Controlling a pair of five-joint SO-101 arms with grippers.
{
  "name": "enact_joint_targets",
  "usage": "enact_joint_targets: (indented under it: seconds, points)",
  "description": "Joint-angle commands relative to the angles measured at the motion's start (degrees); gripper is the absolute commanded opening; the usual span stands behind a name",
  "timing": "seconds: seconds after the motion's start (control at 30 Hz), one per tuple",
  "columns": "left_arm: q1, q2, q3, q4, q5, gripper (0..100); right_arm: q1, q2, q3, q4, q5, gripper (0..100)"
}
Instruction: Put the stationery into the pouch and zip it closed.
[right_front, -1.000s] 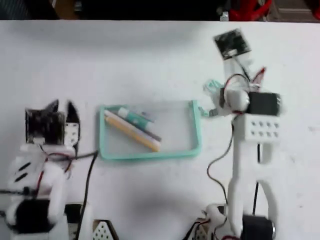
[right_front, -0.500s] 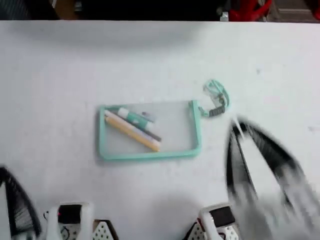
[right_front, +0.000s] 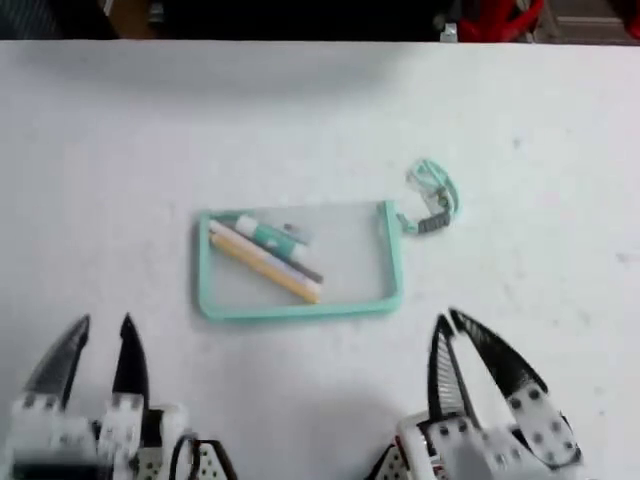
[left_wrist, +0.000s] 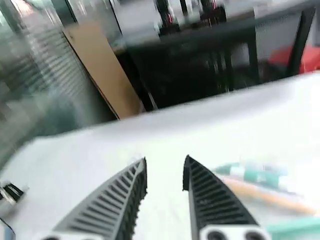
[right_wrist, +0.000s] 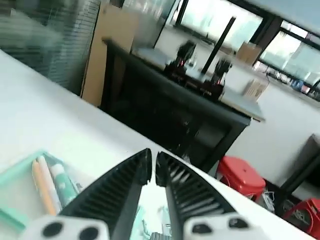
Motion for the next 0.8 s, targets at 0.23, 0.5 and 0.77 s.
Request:
enact_joint_targets:
  seconds: [0.23, 0.5, 0.77]
  points:
    - [1.36, 0.31, 44.75, -29.01, 0.44, 14, -0.40, -0.13, 37.10, -24.13, 0.09, 2.2]
    - [1.71, 0.31, 63.38, -41.14, 0.18, 14, -0.31, -0.13, 59.16, -35.03, 0.00, 1.8]
    - [1.71, 0.31, 65.32, -32.70, 0.53, 14, 9.80, -0.13, 66.64, -34.68, -21.71, 2.1]
